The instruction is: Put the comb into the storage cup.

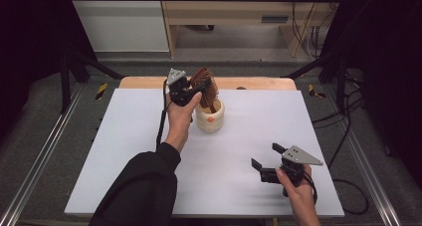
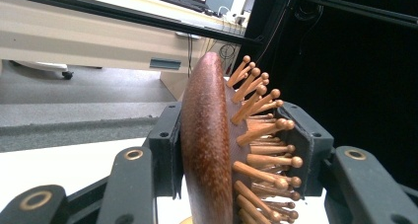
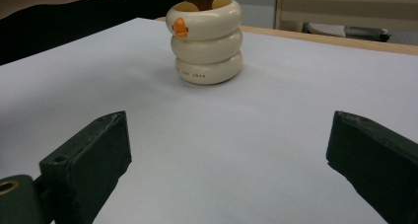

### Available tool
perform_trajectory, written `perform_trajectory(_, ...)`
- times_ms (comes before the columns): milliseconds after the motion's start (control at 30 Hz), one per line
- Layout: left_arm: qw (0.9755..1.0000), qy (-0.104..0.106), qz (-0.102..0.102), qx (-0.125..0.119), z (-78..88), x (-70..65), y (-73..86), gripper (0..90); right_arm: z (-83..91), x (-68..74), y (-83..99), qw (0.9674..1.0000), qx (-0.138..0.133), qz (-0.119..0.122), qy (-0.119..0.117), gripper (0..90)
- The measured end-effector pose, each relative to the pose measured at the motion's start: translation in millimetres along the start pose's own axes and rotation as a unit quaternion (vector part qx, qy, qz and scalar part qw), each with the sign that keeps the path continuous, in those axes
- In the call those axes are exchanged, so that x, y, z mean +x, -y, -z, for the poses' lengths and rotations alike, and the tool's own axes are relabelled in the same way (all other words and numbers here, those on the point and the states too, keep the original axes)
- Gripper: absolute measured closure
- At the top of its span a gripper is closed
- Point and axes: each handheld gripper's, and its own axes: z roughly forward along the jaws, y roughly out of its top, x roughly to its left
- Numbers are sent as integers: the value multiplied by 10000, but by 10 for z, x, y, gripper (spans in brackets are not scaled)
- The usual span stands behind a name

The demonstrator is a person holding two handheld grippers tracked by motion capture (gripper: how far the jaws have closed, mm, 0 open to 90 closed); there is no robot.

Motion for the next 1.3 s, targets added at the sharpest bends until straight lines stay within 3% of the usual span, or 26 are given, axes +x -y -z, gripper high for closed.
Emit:
perform_trajectory(467, 9999, -15, 130, -8, 9, 61, 7, 487, -1, 1, -1, 10000, -1, 2, 4, 37)
perform_trajectory(1300, 9999, -11, 167, -2, 28, 95, 14, 484, -7, 7, 1, 10000, 15, 12, 3, 37)
